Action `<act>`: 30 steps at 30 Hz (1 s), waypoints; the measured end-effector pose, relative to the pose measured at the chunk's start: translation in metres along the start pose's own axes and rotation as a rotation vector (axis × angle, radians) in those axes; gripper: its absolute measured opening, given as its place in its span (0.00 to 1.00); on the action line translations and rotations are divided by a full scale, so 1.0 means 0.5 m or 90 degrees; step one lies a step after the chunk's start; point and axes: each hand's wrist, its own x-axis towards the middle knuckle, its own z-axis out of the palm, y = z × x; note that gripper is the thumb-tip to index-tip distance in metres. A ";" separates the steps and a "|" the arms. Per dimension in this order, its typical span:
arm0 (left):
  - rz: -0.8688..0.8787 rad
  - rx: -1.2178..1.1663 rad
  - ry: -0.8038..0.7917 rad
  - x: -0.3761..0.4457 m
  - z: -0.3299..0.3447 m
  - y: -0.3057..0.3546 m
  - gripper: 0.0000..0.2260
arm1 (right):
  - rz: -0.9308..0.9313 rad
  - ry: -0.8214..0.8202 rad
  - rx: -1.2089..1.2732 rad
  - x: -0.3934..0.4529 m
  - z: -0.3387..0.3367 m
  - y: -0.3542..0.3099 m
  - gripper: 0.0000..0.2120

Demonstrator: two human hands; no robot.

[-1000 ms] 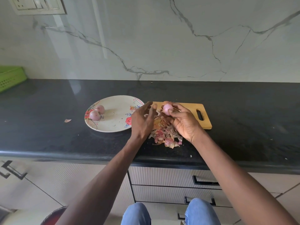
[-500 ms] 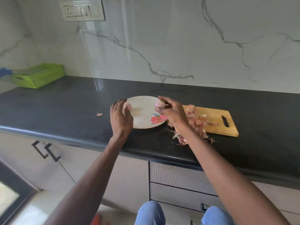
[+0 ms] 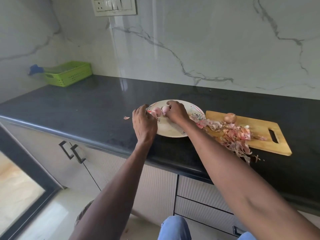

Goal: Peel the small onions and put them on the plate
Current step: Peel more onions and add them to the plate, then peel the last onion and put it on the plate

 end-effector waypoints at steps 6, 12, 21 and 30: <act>0.095 0.035 0.003 -0.001 0.010 -0.008 0.15 | 0.000 -0.005 -0.037 -0.017 -0.001 -0.001 0.23; 0.255 0.057 0.021 -0.021 0.021 -0.009 0.14 | -0.043 0.069 0.053 -0.101 -0.057 0.017 0.19; 0.327 -0.130 -0.124 -0.133 0.120 0.105 0.12 | -0.021 0.232 0.127 -0.218 -0.258 0.188 0.07; 0.218 -0.064 -0.422 -0.072 0.276 0.238 0.15 | 0.087 0.097 0.069 -0.137 -0.391 0.313 0.19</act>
